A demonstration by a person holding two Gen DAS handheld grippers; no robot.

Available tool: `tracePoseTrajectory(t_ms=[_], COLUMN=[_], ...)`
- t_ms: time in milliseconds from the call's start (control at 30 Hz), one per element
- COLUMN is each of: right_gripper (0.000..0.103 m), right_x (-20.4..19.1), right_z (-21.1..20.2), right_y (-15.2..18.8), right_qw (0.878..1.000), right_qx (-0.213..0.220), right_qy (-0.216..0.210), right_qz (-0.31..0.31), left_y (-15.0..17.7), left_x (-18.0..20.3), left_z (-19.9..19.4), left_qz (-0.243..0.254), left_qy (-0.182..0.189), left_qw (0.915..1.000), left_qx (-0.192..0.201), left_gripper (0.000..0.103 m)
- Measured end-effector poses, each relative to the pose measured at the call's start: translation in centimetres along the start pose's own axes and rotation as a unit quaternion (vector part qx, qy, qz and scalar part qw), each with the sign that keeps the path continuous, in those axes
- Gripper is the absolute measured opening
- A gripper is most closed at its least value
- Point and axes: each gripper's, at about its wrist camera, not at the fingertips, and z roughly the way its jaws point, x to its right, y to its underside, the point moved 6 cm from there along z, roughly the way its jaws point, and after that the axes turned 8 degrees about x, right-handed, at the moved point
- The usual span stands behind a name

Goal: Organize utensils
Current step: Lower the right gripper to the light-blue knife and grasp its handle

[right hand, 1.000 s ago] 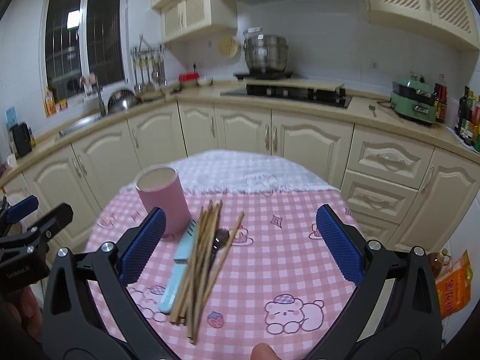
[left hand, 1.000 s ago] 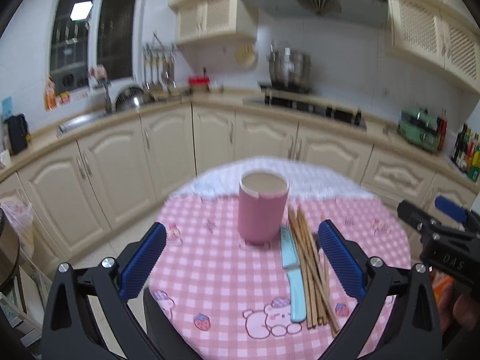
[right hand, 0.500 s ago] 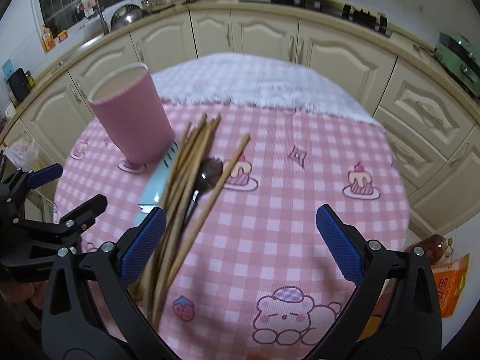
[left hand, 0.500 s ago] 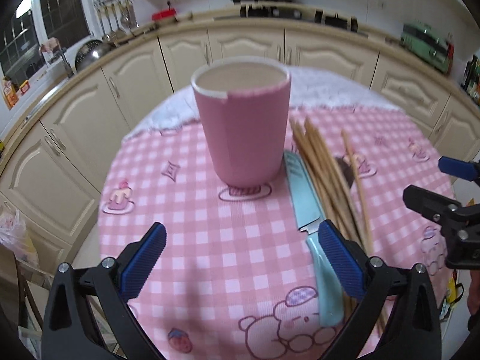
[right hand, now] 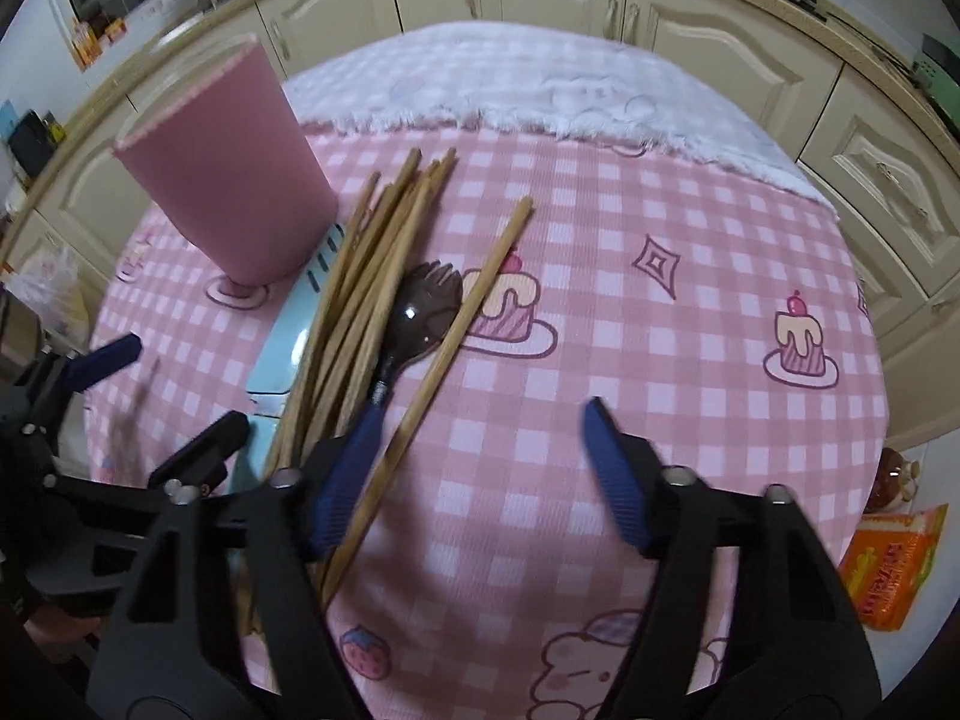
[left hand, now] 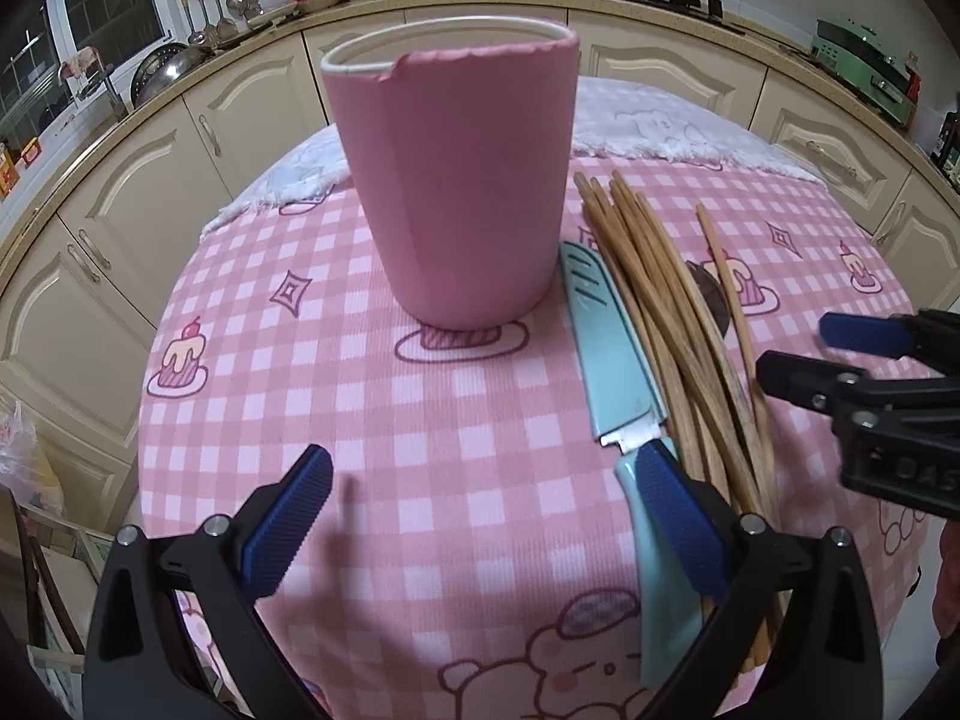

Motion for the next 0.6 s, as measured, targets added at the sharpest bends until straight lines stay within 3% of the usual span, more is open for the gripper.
tracePoseTrajectory(t_ms=[67, 167, 600], right_gripper=[0.047, 0.037, 0.030], right_x=[-0.1, -0.4, -1.3], right_z=[0.4, 0.6, 2.2], right_y=[-0.1, -0.5, -2.0], right_qw=[1.000, 1.000, 0.999], right_qx=[-0.008, -0.019, -0.034], right_qy=[-0.011, -0.021, -0.009], right_qz=[0.007, 0.008, -0.016], left_y=[-0.4, -0.8, -1.6], left_x=[0.1, 0.6, 1.2], left_z=[0.3, 0.6, 2.2], left_qz=[0.000, 0.002, -0.023], left_qy=[0.001, 0.001, -0.002], left_qw=[1.0000, 1.0000, 0.9996], left_qx=[-0.002, -0.006, -0.015], left_gripper=[0.099, 0.099, 0.099])
